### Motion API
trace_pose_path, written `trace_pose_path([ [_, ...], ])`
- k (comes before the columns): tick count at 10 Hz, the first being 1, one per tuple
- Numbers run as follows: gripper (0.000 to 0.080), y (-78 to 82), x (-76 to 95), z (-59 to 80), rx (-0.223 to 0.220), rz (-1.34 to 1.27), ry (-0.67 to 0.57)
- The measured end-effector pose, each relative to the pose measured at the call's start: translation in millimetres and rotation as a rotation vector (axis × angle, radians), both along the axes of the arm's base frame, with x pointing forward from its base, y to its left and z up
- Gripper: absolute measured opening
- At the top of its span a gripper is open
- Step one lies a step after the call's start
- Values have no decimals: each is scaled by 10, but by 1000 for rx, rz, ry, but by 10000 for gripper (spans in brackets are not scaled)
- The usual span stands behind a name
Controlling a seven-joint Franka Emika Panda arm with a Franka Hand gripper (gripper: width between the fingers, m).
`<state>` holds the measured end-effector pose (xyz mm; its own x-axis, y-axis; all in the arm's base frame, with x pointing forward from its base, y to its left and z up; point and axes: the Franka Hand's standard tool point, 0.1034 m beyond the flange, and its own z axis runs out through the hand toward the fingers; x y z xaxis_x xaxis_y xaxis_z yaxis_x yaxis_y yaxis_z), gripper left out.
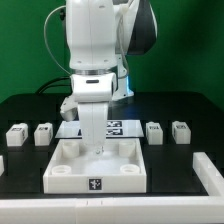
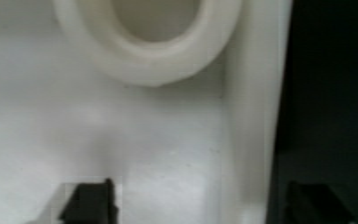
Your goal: Assemble one leg
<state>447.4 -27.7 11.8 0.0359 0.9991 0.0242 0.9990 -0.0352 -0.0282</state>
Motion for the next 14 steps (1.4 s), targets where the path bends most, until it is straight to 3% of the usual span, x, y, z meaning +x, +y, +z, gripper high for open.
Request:
trace_pose_path([
  [1, 351, -1, -1, -1, 0, 0, 0],
  [2, 178, -3, -3, -2, 0, -1, 1],
  [3, 57, -4, 1, 0, 0, -1, -1],
  [9, 57, 17, 24, 2, 0, 6, -4],
  [11, 57, 261, 232, 12, 13, 31, -24],
  [13, 57, 631, 532, 4, 35, 30, -45],
  [14, 57, 735, 552, 1, 41, 16, -32],
])
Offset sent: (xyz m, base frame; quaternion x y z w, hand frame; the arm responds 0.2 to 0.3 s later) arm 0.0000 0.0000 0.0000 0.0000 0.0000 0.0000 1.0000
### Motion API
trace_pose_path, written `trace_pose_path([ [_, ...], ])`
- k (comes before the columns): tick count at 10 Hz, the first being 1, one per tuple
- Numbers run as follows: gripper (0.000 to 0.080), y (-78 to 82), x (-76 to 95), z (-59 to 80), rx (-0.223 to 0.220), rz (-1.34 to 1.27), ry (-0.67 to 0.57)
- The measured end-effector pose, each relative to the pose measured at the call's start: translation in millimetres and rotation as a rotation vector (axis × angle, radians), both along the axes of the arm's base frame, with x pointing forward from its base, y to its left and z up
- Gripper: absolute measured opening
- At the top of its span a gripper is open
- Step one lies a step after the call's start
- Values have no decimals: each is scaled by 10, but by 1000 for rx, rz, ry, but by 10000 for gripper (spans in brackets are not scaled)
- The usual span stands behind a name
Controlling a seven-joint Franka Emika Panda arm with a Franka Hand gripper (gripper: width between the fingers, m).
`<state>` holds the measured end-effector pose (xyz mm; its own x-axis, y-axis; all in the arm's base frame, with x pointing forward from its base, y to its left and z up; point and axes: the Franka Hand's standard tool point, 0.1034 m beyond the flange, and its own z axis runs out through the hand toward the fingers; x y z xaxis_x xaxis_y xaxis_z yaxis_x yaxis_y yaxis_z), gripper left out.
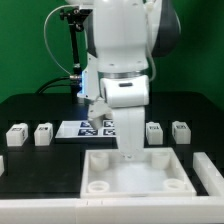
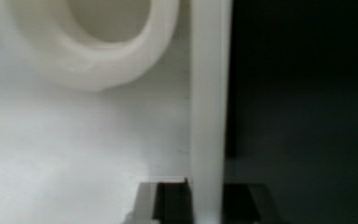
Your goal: Assemble one leg
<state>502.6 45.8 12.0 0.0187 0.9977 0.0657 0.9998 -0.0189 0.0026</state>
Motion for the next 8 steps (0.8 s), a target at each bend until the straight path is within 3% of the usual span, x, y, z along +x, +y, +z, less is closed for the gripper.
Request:
trace_pose_path([
  [4, 58, 162, 5, -1, 5, 1, 38],
  [7, 69, 155, -1, -8, 5, -3, 39],
  [8, 242, 151, -1, -9, 5, -4, 39],
])
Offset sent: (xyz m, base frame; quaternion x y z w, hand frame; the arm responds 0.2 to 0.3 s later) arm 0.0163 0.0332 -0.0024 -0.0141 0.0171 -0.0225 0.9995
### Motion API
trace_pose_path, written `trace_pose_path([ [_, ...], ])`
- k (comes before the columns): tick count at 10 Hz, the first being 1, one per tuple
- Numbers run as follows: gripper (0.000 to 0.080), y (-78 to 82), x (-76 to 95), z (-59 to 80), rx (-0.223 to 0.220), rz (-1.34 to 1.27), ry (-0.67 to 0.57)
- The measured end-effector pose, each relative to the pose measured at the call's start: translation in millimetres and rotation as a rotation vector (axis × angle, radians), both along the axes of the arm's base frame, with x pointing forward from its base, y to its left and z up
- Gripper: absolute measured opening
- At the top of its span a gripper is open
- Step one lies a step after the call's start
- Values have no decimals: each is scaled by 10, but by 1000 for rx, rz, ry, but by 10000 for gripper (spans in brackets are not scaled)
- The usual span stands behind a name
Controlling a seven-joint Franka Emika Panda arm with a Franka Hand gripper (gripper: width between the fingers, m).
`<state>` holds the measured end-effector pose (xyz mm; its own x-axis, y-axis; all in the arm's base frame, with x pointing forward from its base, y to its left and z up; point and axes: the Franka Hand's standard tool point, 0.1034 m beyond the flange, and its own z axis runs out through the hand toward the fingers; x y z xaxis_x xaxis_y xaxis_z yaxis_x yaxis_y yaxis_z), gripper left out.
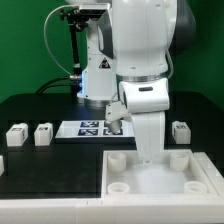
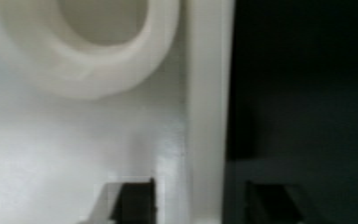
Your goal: Assemble one leg
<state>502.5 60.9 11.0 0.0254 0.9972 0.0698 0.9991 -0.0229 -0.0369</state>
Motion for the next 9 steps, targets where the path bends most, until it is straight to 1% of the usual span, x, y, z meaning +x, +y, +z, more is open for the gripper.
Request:
trace_pose_path([
  [1, 423, -3, -1, -2, 0, 0, 0],
  [2, 557, -5, -2, -4, 0, -1, 1],
  [3, 557, -6, -2, -5, 0, -1, 1],
  [4, 630, -8, -3, -6, 0, -1, 1],
  [7, 649, -11, -4, -8, -1, -2, 2],
  [8, 649, 2, -2, 16, -2, -29, 1],
  [9, 649, 56, -12, 166, -12, -114, -6],
])
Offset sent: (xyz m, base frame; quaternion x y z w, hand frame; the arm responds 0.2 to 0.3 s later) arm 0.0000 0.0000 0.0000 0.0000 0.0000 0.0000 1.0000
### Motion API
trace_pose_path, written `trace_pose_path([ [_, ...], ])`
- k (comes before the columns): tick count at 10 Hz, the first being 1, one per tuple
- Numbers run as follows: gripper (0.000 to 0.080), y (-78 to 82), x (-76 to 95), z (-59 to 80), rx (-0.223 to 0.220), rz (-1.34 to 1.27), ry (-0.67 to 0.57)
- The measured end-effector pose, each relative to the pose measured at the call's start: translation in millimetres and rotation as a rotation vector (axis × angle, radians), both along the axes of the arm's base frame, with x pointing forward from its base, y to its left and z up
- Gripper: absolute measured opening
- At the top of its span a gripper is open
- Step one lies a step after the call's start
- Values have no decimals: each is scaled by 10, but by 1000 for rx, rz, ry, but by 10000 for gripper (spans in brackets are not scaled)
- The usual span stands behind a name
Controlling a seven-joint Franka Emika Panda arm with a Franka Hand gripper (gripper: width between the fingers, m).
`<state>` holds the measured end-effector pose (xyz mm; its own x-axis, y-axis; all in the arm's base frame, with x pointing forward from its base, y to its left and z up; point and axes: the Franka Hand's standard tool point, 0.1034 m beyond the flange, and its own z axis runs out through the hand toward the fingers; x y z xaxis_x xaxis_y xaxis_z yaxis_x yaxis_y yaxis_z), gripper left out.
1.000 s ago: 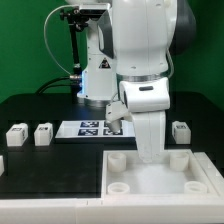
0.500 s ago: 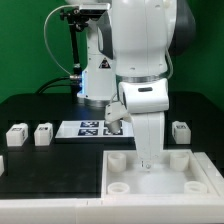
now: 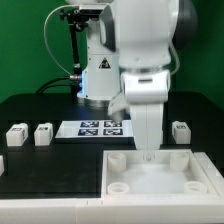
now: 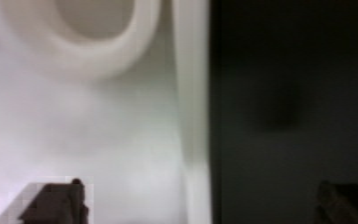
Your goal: Assemble one leg
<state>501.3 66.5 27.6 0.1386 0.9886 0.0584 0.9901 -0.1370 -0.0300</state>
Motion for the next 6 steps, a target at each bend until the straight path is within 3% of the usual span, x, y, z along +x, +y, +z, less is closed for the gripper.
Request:
trace_pose_path([
  [1, 649, 93, -42, 188, -12, -86, -10],
  [3, 649, 285, -155, 335, -26, -293, 1],
  [6, 649, 285, -155, 335, -26, -293, 1],
])
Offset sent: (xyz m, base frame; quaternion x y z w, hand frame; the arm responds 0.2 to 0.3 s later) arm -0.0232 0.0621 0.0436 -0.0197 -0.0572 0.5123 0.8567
